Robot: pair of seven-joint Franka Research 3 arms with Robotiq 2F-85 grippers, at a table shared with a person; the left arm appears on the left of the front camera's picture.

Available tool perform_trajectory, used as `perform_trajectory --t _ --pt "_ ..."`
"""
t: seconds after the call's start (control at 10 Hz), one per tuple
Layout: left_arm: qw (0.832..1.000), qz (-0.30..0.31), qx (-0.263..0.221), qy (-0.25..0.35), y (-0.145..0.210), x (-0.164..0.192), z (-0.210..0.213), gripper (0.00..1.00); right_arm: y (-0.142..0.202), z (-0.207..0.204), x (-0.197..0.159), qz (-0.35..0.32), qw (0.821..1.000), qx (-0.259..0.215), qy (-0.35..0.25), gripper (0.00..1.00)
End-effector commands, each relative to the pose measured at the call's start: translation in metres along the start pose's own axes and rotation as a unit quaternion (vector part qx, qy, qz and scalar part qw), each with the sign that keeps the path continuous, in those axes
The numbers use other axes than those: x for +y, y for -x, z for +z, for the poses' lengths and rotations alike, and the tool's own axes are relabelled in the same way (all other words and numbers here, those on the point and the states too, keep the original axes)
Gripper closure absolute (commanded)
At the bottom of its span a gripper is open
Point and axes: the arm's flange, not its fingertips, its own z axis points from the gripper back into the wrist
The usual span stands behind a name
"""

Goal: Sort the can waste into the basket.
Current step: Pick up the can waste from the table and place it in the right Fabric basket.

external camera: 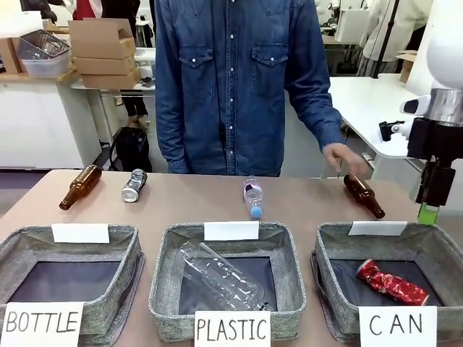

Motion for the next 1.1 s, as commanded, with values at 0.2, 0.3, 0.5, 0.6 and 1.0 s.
perform_trajectory --t 0.2,0.3,0.5,0.6,1.0 --pt "1.000 -0.010 -0.002 0.009 -0.002 -0.001 -0.002 0.00 0.013 0.035 -0.015 -0.157 0.917 -0.282 -0.233 0.00" --pt "1.000 -0.010 -0.002 0.009 -0.002 -0.001 -0.002 0.00 0.023 0.055 -0.015 -0.251 0.772 -0.393 -0.431 0.00" --pt "1.000 -0.010 -0.002 0.009 -0.002 -0.001 -0.002 0.00 0.044 0.064 -0.029 -0.287 0.609 -0.470 -0.571 0.00" --pt "1.000 -0.010 -0.002 0.009 -0.002 -0.001 -0.002 0.00 0.060 0.057 -0.033 -0.248 0.550 -0.504 -0.618 0.00" --pt "1.000 -0.010 -0.002 0.009 -0.002 -0.001 -0.002 0.00 0.066 0.045 -0.037 -0.282 0.468 -0.620 -0.563 0.00"
